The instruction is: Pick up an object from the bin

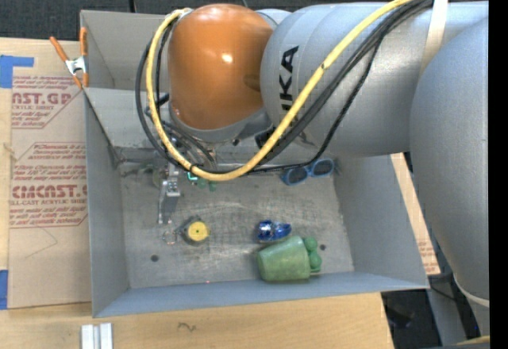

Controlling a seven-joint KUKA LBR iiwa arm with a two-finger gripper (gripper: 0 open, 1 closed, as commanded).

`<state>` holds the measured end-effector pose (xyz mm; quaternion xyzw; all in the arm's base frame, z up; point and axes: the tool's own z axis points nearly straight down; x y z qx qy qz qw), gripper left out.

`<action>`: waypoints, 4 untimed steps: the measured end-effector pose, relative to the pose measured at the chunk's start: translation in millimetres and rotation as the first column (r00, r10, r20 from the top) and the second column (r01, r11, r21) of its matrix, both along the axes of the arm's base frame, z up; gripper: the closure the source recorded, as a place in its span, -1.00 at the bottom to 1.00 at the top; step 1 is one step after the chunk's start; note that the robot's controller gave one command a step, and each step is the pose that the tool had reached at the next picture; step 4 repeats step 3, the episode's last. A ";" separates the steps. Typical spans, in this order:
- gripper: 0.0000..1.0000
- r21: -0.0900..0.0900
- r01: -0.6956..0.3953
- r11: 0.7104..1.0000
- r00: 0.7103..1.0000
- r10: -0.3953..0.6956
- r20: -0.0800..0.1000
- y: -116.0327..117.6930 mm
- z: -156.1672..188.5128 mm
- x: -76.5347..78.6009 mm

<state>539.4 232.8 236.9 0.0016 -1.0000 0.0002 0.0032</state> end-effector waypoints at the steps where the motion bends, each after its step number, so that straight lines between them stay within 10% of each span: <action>1: -1.00 0.005 0.046 0.999 0.999 -0.046 0.013 -67.1 -166.5 10.9; 2: 1.00 0.004 0.040 0.999 0.999 -0.040 0.004 -64.4 -163.4 9.0; 3: 1.00 0.004 0.035 0.999 0.999 -0.036 0.014 -48.1 -34.7 -8.1; 4: 1.00 0.004 0.035 0.999 0.999 -0.036 0.014 -48.1 -34.7 -8.1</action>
Offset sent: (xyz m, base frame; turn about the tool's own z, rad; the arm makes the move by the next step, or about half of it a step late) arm 0.0087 -0.0677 -0.1669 0.0427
